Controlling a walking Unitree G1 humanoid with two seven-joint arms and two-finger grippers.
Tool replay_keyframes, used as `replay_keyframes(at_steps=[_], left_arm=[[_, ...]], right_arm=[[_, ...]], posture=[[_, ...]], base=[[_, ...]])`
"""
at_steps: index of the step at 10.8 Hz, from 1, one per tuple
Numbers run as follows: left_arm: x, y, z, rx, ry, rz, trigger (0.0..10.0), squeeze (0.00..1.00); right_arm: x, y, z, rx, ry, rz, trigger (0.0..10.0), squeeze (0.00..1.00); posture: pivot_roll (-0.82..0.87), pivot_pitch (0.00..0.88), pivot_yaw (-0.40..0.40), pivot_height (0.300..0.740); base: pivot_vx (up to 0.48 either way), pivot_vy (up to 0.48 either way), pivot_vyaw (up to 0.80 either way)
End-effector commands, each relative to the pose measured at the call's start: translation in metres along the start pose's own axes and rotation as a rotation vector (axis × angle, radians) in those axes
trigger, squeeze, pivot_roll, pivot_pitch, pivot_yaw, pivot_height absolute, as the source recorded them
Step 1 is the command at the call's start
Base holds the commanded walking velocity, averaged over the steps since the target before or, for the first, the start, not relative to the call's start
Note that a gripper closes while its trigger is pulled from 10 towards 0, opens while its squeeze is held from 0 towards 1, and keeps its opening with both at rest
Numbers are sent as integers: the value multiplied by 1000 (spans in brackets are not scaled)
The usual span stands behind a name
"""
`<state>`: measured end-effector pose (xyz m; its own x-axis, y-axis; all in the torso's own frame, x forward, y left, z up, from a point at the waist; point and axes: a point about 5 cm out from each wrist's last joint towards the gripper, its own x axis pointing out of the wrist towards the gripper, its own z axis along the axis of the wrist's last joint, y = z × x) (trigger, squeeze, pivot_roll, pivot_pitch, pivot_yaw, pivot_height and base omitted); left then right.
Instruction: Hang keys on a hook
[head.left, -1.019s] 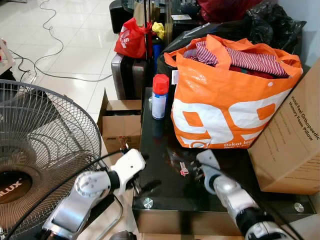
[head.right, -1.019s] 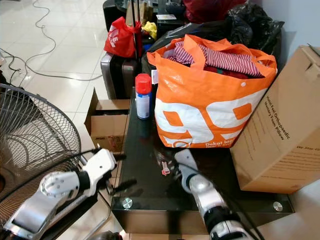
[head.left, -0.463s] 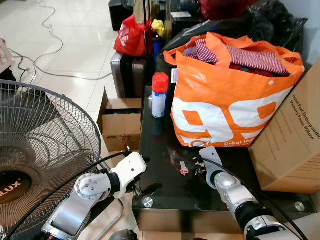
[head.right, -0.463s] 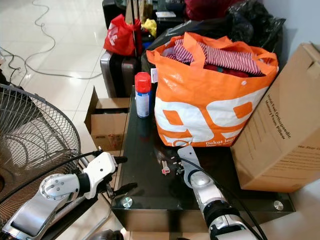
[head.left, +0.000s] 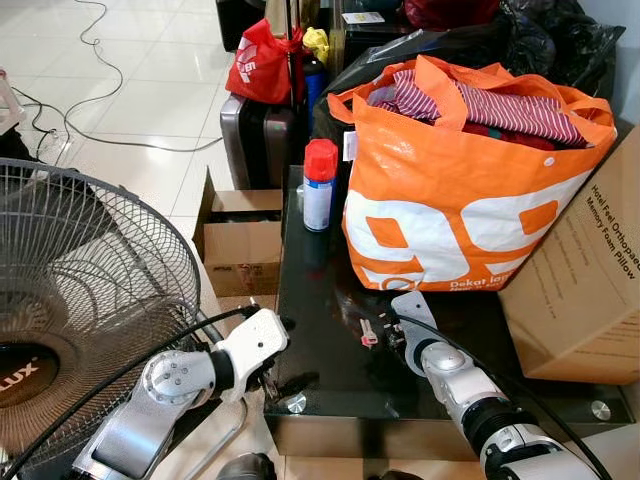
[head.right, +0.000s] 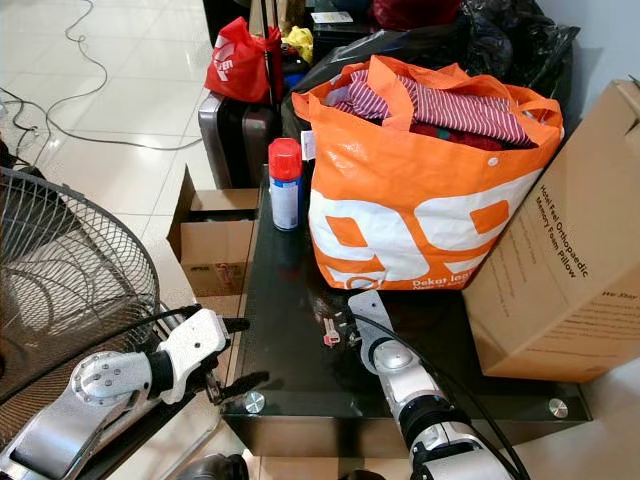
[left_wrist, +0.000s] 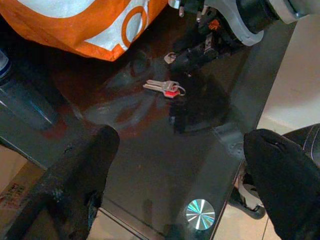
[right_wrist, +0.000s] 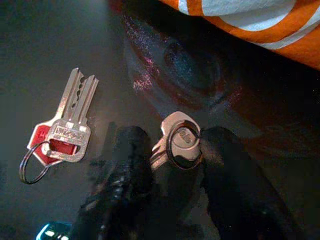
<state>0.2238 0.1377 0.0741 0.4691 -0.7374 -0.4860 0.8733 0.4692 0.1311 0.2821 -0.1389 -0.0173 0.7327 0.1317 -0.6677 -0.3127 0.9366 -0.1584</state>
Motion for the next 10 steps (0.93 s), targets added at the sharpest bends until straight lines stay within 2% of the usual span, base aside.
replay_keyframes(at_steps=[1,6,7,10], left_arm=[[0,1,5,16,-6,-10,10000,631],[3,2,8,19,-10,-16,10000,627],[2,2,7,18,-9,-17,10000,631],[3,2,7,18,-9,-18,10000,627]], right_arm=[[-1,-3,-8,-1,32,-9,2980,0],[-2,-7,-12,13,45,-12,1647,0],[-2,-7,-13,14,47,-10,863,0],[-2,-6,-14,22,51,-10,863,0]], posture=[[6,101,-3,740],[3,99,0,740],[3,103,0,740],[2,104,1,740]], base=[[0,0,0],[0,0,0],[0,0,0],[0,0,0]])
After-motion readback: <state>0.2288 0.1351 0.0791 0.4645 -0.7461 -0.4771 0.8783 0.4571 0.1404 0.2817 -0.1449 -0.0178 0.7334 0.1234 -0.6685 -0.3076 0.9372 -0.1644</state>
